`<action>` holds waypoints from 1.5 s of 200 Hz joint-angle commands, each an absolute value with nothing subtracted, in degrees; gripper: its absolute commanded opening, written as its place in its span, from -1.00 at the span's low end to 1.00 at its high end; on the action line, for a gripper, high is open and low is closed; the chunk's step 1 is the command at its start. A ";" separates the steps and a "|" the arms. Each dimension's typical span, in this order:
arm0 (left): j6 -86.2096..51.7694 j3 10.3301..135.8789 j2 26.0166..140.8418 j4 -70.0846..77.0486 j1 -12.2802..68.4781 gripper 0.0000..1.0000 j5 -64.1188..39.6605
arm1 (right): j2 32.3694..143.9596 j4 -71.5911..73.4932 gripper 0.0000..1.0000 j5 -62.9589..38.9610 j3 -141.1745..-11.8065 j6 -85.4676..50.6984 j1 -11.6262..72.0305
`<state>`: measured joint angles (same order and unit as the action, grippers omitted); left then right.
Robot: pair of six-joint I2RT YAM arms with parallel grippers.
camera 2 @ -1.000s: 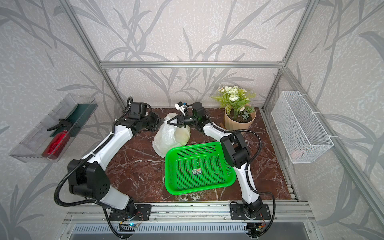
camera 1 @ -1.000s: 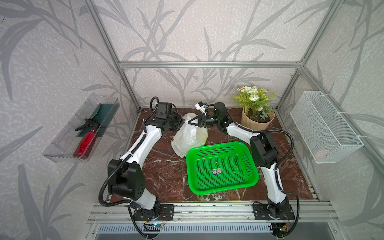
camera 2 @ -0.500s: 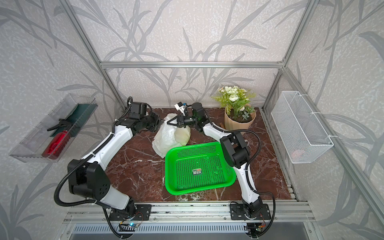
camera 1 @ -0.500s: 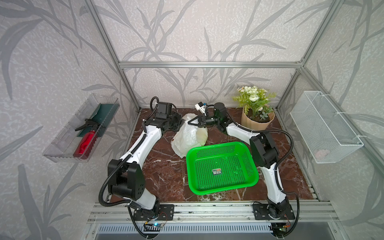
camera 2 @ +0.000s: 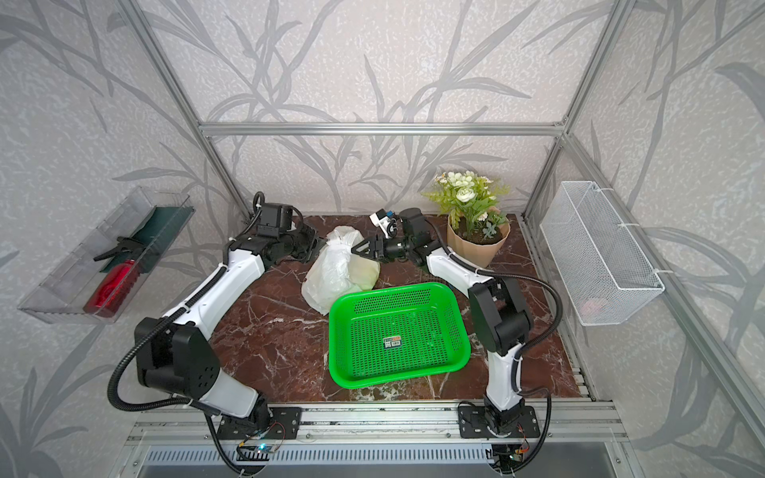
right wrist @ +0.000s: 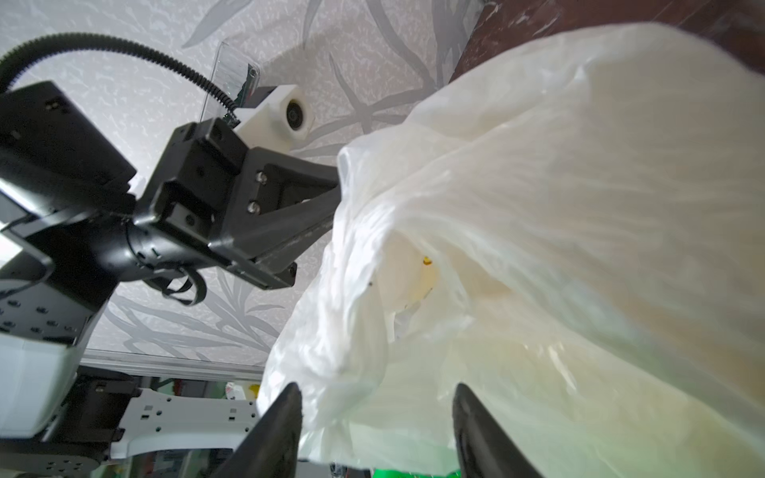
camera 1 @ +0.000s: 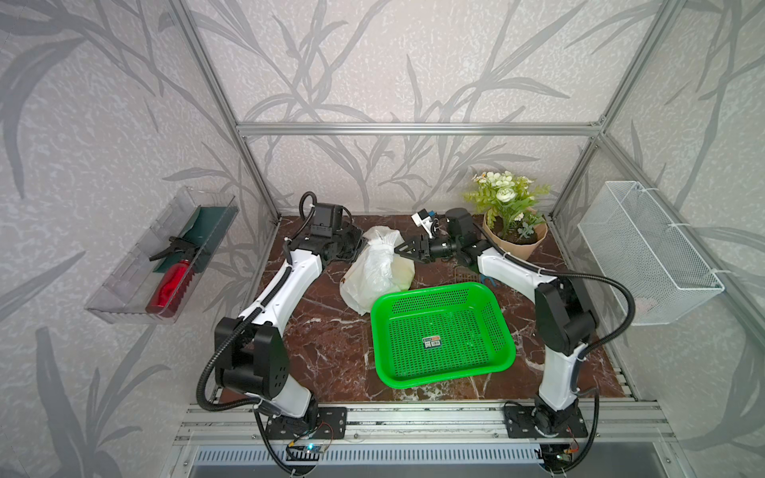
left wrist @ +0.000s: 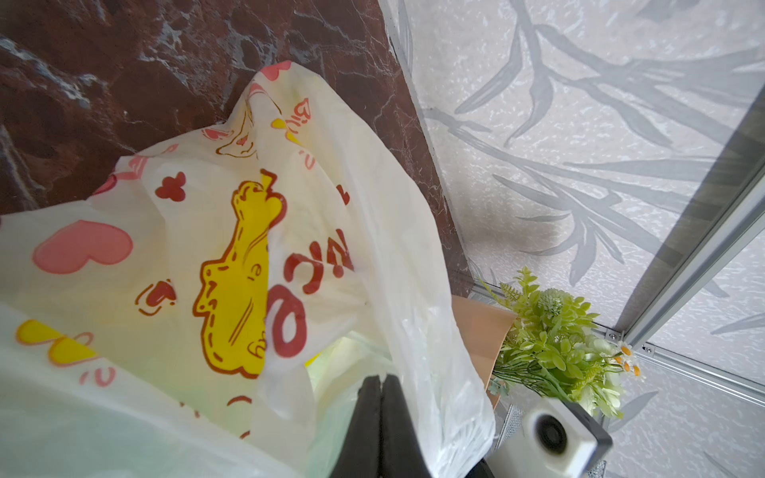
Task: Place the banana into a plastic bag & tie a knot
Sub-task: Cross the plastic bag at the center of the board, then tie the plastic bag at the center of the board.
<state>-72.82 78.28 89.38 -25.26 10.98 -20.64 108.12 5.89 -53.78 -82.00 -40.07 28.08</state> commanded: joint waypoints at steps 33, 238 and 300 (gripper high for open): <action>-72.07 79.19 88.49 -25.66 11.16 -1.00 -20.24 | 98.83 -3.79 0.12 -49.04 -74.49 -31.64 31.35; -71.80 78.84 88.85 -25.58 11.43 -1.00 -20.03 | 105.91 -2.48 -0.42 -48.47 -82.95 -39.44 35.91; -70.20 80.68 89.33 -26.81 11.25 -1.00 -18.77 | 104.12 -7.80 -1.00 -45.40 -82.68 -36.04 35.95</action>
